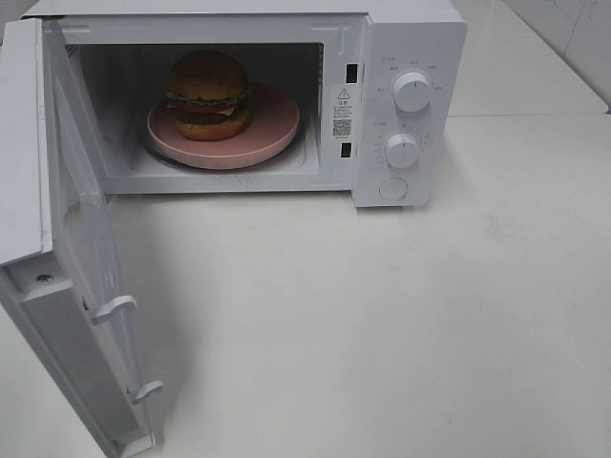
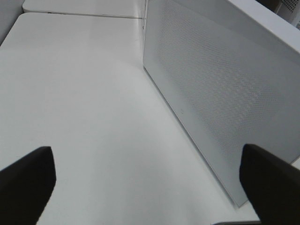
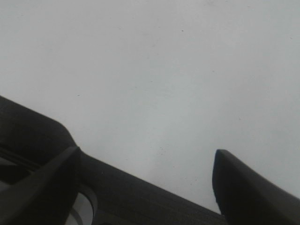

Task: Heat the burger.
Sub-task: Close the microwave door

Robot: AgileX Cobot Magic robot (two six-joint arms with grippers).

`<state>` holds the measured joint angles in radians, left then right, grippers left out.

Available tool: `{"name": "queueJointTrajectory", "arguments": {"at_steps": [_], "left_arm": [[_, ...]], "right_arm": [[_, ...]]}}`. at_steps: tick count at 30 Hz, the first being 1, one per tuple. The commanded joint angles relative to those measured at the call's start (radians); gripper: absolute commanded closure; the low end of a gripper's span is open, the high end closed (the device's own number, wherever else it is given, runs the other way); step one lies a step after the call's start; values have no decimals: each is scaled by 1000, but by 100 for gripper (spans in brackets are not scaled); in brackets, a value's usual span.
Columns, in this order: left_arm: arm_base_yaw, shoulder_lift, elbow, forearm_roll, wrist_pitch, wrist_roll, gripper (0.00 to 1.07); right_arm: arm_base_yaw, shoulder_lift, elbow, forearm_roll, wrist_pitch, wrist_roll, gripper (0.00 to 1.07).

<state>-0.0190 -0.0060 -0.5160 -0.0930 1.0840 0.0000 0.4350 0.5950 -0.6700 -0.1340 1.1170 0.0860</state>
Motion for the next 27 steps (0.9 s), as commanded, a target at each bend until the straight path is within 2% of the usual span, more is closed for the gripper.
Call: {"name": "queueJointTrajectory", "arguments": {"at_steps": [1,4,9,12,20,27], "left_arm": [[2,-15,0,-2,-14,0,7],[2,-15,0,-2,-14,0,7],[2,-15,0,-2,-14,0,7],[2,-15,0,-2,-14,0,7],[2,-15,0,-2,-14,0,7],[2,-14,0,-2,-14,0,7]], "right_arm": [[-88,-89,34,1,-28,-29,31],[-185,-214,69,4,-67,-42,31],[-247,-328,102,10,-87,-44,31],[-299,-433,134,63,-96,-45,31],[-354,-597,171,91,-124,-57,31],[-366,-626,171,91,-124,-56,31]]}}
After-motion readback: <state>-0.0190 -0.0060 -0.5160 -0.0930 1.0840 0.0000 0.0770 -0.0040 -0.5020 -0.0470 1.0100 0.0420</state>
